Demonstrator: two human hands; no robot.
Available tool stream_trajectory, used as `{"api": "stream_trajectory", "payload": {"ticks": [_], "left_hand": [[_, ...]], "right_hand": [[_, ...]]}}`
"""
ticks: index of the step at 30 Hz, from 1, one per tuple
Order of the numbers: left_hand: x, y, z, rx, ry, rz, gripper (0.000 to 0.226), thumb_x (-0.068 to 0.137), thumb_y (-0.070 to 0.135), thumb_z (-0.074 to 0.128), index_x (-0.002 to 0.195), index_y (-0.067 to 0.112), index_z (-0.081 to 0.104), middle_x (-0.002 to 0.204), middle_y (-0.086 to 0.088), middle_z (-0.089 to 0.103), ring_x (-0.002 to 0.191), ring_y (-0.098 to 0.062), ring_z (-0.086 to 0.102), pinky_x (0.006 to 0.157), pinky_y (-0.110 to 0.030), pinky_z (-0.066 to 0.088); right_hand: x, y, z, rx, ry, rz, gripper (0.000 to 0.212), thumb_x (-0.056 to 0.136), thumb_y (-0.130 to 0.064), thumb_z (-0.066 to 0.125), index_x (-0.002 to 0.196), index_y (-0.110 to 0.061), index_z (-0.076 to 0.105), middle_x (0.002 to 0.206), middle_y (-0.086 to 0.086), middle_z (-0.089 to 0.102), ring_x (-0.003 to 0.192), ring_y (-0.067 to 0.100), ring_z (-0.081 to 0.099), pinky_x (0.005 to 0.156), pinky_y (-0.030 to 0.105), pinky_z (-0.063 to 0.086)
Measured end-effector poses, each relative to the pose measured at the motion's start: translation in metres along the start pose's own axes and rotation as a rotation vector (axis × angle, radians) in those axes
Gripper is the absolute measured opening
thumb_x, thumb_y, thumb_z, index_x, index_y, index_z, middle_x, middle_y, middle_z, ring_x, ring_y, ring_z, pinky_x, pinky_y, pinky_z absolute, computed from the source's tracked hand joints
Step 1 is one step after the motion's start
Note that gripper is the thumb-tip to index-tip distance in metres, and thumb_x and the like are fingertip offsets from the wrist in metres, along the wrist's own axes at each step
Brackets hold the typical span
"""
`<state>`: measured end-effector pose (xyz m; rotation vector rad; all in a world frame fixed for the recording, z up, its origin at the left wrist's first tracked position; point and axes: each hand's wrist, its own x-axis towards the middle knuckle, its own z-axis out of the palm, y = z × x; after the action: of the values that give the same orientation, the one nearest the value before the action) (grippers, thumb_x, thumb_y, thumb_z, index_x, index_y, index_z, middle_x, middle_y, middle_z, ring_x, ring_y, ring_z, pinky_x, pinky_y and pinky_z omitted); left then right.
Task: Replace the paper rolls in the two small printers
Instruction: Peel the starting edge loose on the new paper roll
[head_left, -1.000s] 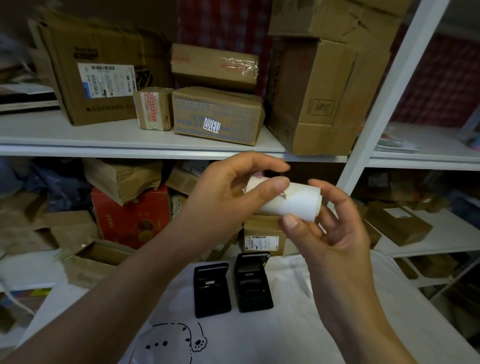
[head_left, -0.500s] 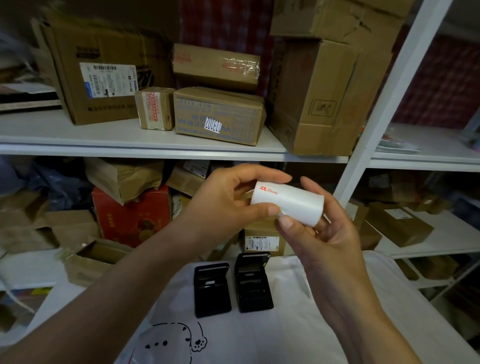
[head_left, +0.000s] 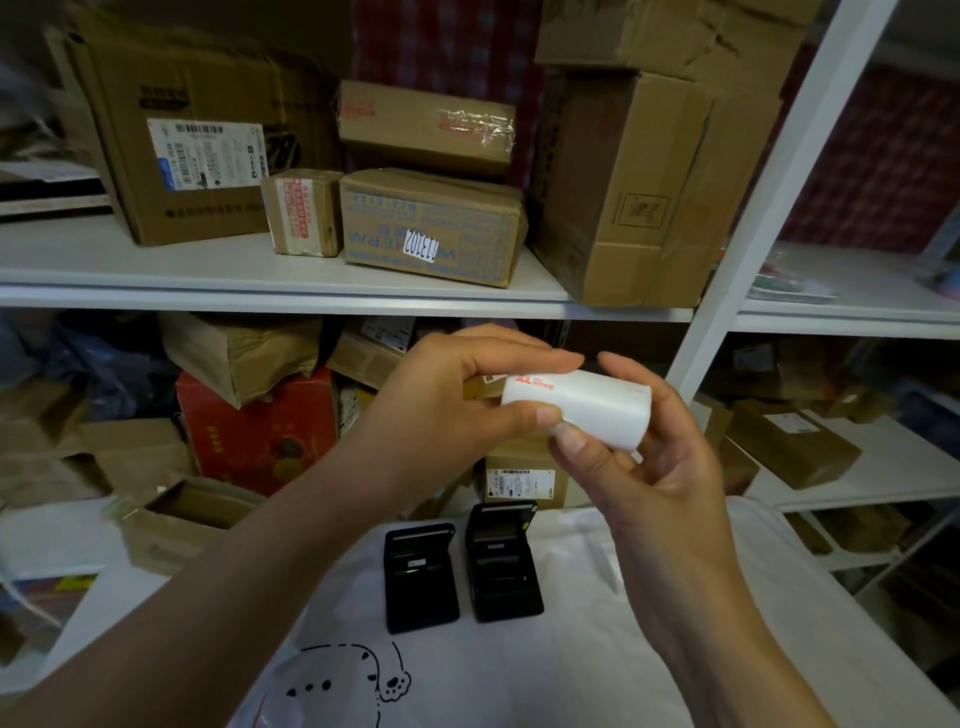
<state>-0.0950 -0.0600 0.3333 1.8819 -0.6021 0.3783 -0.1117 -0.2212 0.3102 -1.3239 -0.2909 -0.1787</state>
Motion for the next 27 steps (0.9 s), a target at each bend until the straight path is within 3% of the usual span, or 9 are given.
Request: {"api": "stream_trajectory", "payload": {"ticks": [3,6,14,18,22,27], "left_hand": [[-0.004,-0.002,0.006,0.299,0.119,0.253,0.035,0.079,0.019,0.07,0.115,0.021,0.067,0.119,0.006,0.064,0.113,-0.003,0.057,0.093,-0.024,0.05],[-0.008,-0.005,0.011,0.553,0.278,0.461,0.028,0.085,0.021,0.065,0.111,0.014,0.069,0.119,-0.003,0.066,0.114,-0.016,0.06,0.093,-0.033,0.051],[-0.013,-0.006,0.014,0.84,0.335,0.676,0.007,0.089,0.012,0.064,0.092,0.011,0.071,0.098,-0.01,0.069,0.093,-0.025,0.062,0.069,-0.037,0.051],[-0.01,-0.002,0.013,0.772,0.279,0.549,0.014,0.09,0.023,0.059,0.104,0.021,0.058,0.11,0.0,0.053,0.095,-0.019,0.056,0.068,-0.035,0.05],[-0.001,0.001,0.005,0.571,0.172,0.397,0.016,0.081,0.023,0.065,0.095,0.015,0.067,0.094,0.001,0.064,0.086,-0.013,0.061,0.068,-0.036,0.053],[0.002,0.004,0.0,0.476,0.154,0.155,0.013,0.072,0.031,0.071,0.083,0.025,0.071,0.076,0.013,0.067,0.072,-0.002,0.061,0.069,-0.025,0.053]], "right_hand": [[0.0,-0.002,0.0,-0.024,0.025,-0.079,0.052,0.07,0.003,0.07,0.114,-0.023,0.061,0.105,-0.009,0.068,0.095,0.008,0.067,0.069,0.019,0.055],[0.002,-0.005,0.003,-0.031,0.042,-0.139,0.051,0.069,0.004,0.071,0.113,-0.021,0.061,0.107,-0.005,0.067,0.097,0.012,0.066,0.07,0.021,0.055],[0.002,-0.002,0.004,-0.042,0.086,-0.205,0.047,0.066,0.0,0.074,0.104,-0.025,0.062,0.11,-0.002,0.065,0.103,0.017,0.065,0.072,0.025,0.057],[0.002,0.0,0.002,-0.075,0.077,-0.229,0.047,0.068,0.007,0.073,0.103,-0.023,0.062,0.108,-0.001,0.065,0.1,0.017,0.066,0.07,0.023,0.057],[0.0,0.005,0.001,-0.144,0.098,-0.253,0.05,0.067,0.013,0.073,0.099,-0.024,0.062,0.105,-0.009,0.066,0.099,0.01,0.065,0.069,0.018,0.055],[-0.002,0.011,0.002,-0.207,0.106,-0.28,0.051,0.068,0.014,0.073,0.097,-0.026,0.062,0.103,-0.014,0.063,0.101,0.002,0.062,0.068,0.013,0.053]]}}
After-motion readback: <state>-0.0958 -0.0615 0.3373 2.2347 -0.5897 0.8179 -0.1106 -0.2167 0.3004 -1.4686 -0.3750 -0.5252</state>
